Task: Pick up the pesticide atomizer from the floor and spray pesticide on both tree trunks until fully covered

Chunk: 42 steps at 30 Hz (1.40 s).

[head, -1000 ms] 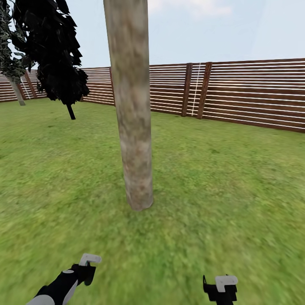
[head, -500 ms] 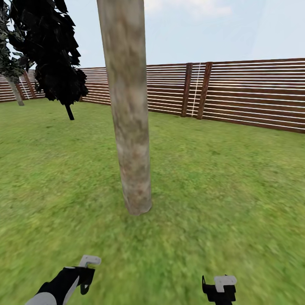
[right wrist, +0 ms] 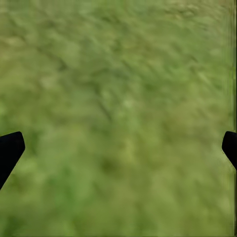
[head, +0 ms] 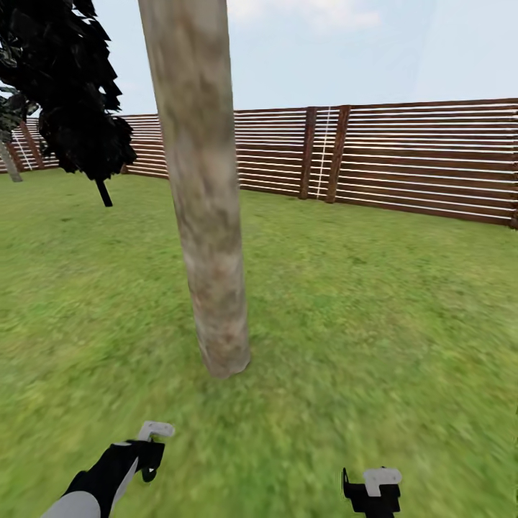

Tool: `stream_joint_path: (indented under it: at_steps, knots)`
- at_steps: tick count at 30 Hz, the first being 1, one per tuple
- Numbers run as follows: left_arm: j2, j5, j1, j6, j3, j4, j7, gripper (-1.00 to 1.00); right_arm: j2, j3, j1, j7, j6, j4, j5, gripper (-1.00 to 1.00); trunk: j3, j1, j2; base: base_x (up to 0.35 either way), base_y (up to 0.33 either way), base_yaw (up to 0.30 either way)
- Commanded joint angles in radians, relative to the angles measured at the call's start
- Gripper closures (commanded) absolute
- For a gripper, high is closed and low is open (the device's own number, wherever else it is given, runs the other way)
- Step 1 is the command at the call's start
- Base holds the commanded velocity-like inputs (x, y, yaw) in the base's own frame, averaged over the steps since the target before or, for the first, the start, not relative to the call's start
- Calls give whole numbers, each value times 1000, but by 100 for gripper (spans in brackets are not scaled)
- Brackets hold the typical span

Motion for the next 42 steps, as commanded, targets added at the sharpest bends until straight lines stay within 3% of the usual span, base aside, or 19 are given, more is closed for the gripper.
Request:
stream_joint_path:
  at_steps: [1,3,7,9,16,19,24,28,31,34,37,39,40,42]
  knots:
    - [0,0,1,-2,0,-1,0,100,0,1,0,0,0,0,0,-100,0,0,0,262,-136,-274]
    - [-9,0,1,-2,-8,-4,-1,100,0,0,0,0,0,0,0,-100,0,0,0,117,-217,-278]
    - [-22,1,0,0,-80,-15,3,100,0,0,0,0,0,-1,0,-100,0,0,0,14,-264,-257]
    - [-23,2,-1,-3,-92,-18,3,100,0,0,0,0,0,-1,0,-100,0,0,0,-117,-245,-233]
    - [-40,20,-17,15,-93,-45,4,100,-6,0,0,1,0,0,1,-100,0,0,0,-31,-33,-87]
    - [-54,40,-59,84,-92,-44,4,100,-6,0,0,2,0,0,1,-100,0,0,0,0,0,0]
    - [-21,38,-58,123,-99,-45,2,100,-7,0,0,1,0,0,1,-100,0,0,0,0,0,0]
    - [-61,39,-64,125,-100,-45,1,100,-7,0,0,1,0,0,1,-100,0,0,0,-197,0,0]
    - [-73,41,-89,130,-99,-46,1,100,-7,0,0,1,0,0,1,-100,0,0,0,-45,0,0]
    - [-62,42,-144,195,-96,-45,0,100,-6,0,0,2,0,0,1,-100,0,0,0,-5,0,0]
    - [-12,42,-176,260,-93,-45,-3,100,-6,0,0,0,1,0,1,-100,0,0,0,0,0,0]
    - [0,41,-174,265,-98,-46,-16,100,-6,0,0,0,0,0,1,-100,0,0,0,0,0,0]
    - [-8,37,-175,265,-101,-46,-22,100,-6,0,0,0,0,0,1,-100,0,0,0,0,0,0]
    - [-52,36,-180,269,-102,-47,-25,100,-6,0,0,0,0,0,1,-100,0,0,0,0,0,0]
